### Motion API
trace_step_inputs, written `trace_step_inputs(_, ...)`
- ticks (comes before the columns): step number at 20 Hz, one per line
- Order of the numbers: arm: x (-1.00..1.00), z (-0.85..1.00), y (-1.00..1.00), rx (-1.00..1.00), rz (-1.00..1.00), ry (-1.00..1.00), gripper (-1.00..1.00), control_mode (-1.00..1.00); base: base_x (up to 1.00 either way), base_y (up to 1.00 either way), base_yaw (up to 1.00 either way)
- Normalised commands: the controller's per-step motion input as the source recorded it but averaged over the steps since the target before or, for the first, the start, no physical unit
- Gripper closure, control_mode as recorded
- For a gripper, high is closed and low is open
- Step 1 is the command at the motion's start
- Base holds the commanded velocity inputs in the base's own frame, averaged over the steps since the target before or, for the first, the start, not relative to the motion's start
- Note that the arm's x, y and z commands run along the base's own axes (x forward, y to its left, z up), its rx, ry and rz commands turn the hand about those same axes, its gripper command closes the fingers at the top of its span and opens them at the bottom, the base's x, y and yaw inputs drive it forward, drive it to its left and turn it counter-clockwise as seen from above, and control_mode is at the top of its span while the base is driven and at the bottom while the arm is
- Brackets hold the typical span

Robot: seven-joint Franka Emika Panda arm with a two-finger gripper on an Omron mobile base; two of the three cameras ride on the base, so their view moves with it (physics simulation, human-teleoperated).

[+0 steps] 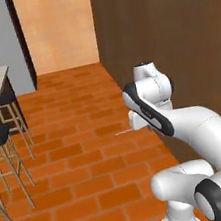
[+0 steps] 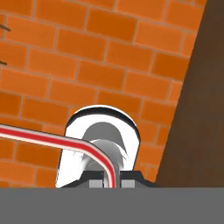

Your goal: Take a straw from the drawer in front and place it inside the glass cup on the dining counter.

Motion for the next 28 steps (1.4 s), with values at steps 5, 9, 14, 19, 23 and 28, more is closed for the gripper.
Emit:
trace_step_inputs(5, 0.0, 0.0, 0.0, 0.0, 0.0, 0.0, 1.0, 1.0, 1.0, -0.42, 0.57)
trace_step_inputs(9, 0.0, 0.0, 0.0, 0.0, 0.0, 0.0, 1.0, 1.0, 1.0, -0.41, 0.56)
trace_step_inputs(14, 0.0, 0.0, 0.0, 0.0, 0.0, 0.0, 1.0, 1.0, 1.0, -0.44, 0.53)
trace_step_inputs(19, 0.0, 0.0, 0.0, 0.0, 0.0, 0.0, 1.0, 1.0, 1.0, -0.7, 0.47)
trace_step_inputs(23, 0.0, 0.0, 0.0, 0.0, 0.0, 0.0, 1.0, 1.0, 1.0, -0.82, 0.46)
trace_step_inputs(28, 0.0, 0.0, 0.0, 0.0, 0.0, 0.0, 1.0, 1.0, 0.96, -0.8, 0.46)
